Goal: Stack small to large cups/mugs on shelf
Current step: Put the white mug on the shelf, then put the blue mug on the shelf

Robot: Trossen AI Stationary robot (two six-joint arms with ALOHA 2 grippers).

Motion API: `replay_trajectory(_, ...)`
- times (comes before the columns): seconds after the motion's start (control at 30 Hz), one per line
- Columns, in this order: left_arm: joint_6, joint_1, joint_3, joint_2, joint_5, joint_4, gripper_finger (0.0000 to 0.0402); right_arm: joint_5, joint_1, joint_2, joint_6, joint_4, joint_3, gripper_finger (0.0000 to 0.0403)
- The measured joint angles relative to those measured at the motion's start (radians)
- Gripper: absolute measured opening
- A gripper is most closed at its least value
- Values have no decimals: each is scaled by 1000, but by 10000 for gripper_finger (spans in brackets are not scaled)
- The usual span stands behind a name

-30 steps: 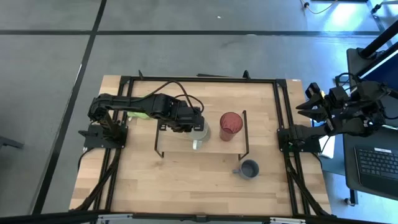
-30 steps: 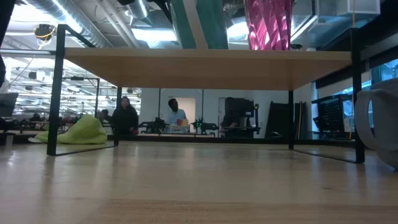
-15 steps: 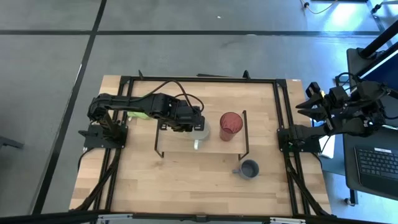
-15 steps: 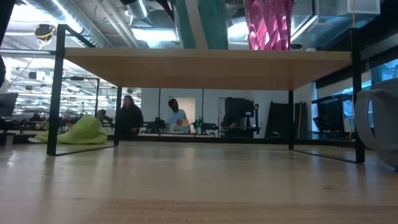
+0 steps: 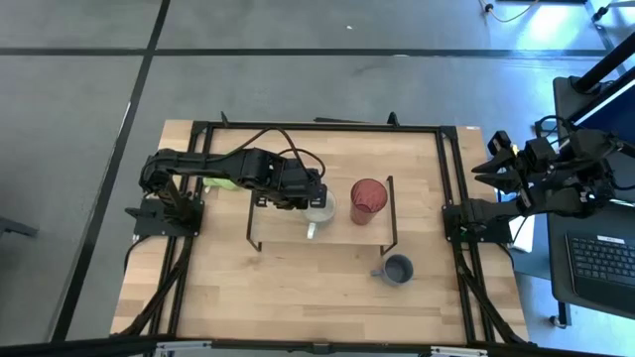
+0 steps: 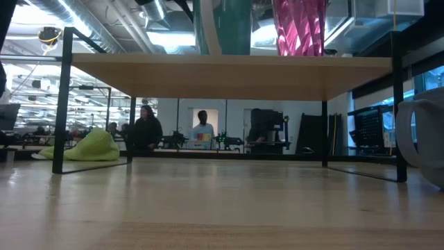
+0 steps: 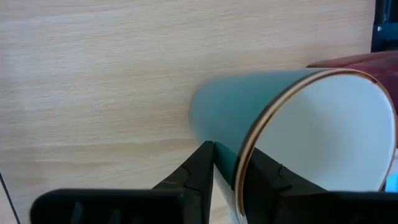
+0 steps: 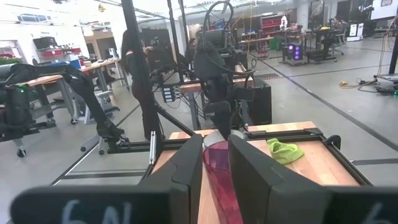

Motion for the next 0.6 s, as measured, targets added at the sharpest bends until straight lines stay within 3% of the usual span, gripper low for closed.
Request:
replay_trajectory(0.23, 13, 0, 5, -4, -30, 17, 71, 21, 0, 0, 2, -39, 0, 79)
replay_trajectory(0.5, 84, -1, 142, -8, -147, -7, 70, 26, 0, 0, -9, -54, 0, 79)
replay_trajectory(0.6, 85, -9, 188, -8, -192, -86, 69, 26, 0, 0, -52, -53, 0, 79)
